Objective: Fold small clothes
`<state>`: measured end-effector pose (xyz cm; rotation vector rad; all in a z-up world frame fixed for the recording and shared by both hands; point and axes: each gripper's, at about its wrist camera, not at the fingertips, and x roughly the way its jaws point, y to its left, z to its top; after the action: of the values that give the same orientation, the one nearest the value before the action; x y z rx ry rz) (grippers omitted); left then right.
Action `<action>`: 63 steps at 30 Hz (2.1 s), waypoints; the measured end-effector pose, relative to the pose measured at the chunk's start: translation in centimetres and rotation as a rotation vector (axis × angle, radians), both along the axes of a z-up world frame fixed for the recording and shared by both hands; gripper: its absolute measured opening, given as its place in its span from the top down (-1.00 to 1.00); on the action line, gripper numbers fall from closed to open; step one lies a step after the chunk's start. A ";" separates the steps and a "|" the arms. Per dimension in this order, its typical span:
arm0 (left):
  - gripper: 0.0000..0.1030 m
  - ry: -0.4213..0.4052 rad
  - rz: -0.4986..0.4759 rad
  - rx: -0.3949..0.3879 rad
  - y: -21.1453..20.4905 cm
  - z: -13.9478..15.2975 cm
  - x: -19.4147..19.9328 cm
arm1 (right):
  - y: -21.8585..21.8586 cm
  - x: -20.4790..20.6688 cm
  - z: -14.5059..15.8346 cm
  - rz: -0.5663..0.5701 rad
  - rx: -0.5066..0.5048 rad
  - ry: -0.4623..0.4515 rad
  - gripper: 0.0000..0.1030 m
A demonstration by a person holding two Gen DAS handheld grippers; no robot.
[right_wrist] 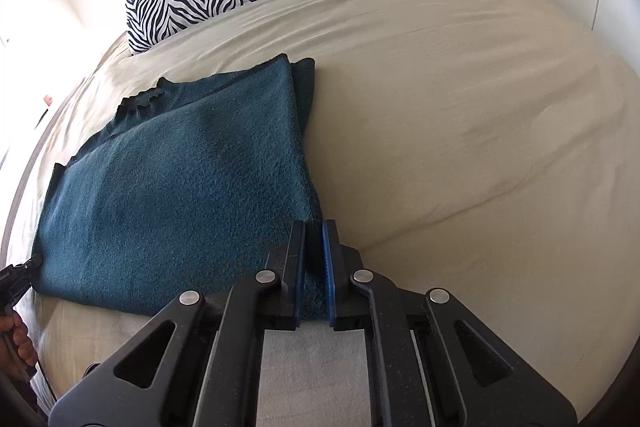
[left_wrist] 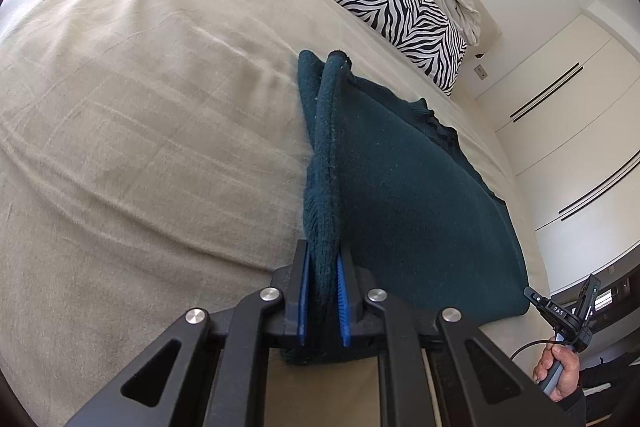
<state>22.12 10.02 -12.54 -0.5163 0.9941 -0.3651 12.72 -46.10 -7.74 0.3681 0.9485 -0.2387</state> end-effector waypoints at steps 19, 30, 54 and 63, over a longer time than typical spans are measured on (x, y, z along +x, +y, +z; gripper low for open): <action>0.77 0.016 -0.019 -0.007 0.7 -0.7 -0.6 | -1.7 -0.7 -2.1 0.008 0.104 0.018 0.88; 0.62 0.008 0.041 0.029 2.1 1.1 -2.2 | -1.7 -2.1 1.4 -0.072 0.080 -0.043 0.85; -0.04 -0.174 -0.094 0.508 -8.9 0.6 12.6 | 13.7 21.1 -2.2 0.285 0.581 -0.080 -0.01; 0.04 -0.165 -0.057 0.401 -7.1 0.3 12.2 | 4.8 19.8 -4.8 0.074 0.630 -0.179 0.50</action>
<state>34.37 2.89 -12.24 -0.0933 0.8931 -0.2456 32.48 -41.28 -12.55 0.9144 0.8426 0.1695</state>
